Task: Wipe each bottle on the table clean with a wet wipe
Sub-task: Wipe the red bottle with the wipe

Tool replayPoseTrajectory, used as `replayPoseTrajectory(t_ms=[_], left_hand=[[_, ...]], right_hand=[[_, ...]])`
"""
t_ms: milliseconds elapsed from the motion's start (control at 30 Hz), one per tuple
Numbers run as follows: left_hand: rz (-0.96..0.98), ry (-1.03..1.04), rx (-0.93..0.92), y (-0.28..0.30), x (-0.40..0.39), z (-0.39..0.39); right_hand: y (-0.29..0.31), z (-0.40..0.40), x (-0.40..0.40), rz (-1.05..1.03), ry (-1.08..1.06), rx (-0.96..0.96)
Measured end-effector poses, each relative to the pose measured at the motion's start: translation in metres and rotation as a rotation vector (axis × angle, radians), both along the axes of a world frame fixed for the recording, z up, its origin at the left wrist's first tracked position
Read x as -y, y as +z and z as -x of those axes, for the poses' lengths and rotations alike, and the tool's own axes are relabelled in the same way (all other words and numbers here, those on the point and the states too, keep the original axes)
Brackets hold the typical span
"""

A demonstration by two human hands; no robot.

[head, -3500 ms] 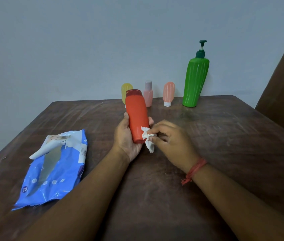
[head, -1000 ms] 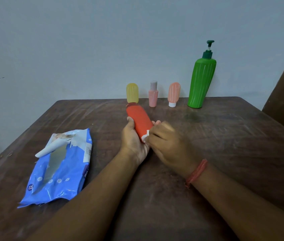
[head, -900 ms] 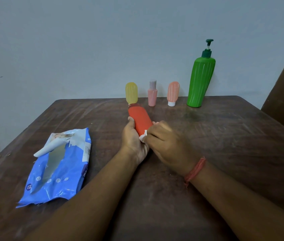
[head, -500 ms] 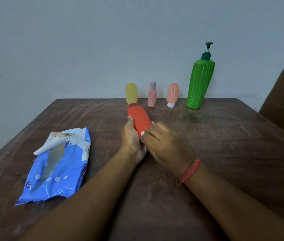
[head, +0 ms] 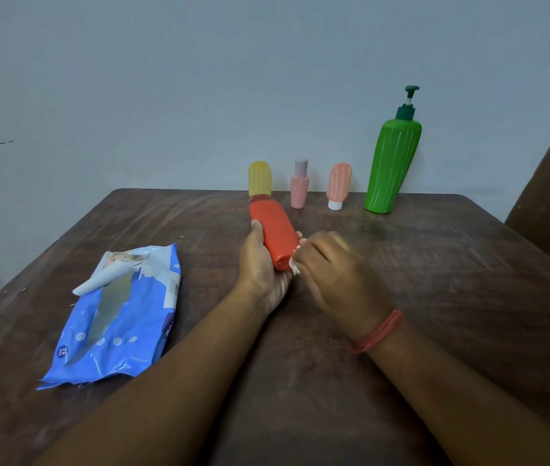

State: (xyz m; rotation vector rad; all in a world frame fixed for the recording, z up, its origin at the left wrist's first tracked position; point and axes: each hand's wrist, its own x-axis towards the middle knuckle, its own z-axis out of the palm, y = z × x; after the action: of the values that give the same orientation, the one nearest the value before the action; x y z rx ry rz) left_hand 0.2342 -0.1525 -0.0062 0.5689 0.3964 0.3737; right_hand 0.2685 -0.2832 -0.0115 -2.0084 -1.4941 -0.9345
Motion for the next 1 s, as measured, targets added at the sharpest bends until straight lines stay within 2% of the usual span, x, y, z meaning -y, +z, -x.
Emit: replayPoseTrajectory(t_ms=[100,200,367,500,633,833,933,1000], left_hand=[[0.005,-0.028,0.061,0.002,-0.003,0.002],[-0.073,-0.083,0.084,0.001,-0.002,0.005],[-0.248,-0.262,0.071,0.002,0.006,0.007],[-0.459,-0.369,0.052,0.002,0.013,0.009],[-0.567,-0.433,0.113,0.0,0.015,0.008],[-0.537,-0.31,0.085,0.0,0.014,0.009],[-0.468,-0.304,0.121,0.0,0.012,0.009],[-0.446,-0.333,0.125,0.0,0.011,0.008]], right_hand=[[0.002,-0.001,0.007,-0.057,0.009,-0.058],[0.005,-0.007,0.01,-0.221,0.033,-0.227],[0.003,-0.012,0.007,-0.192,0.035,-0.224],[0.014,-0.034,0.018,-0.347,-0.12,-0.202],[0.02,-0.046,0.029,-0.558,-0.222,-0.4],[0.004,-0.03,0.014,-0.581,-0.025,-0.723],[-0.002,-0.024,0.008,-0.507,0.113,-0.782],[-0.001,-0.024,0.007,-0.506,0.115,-0.746]])
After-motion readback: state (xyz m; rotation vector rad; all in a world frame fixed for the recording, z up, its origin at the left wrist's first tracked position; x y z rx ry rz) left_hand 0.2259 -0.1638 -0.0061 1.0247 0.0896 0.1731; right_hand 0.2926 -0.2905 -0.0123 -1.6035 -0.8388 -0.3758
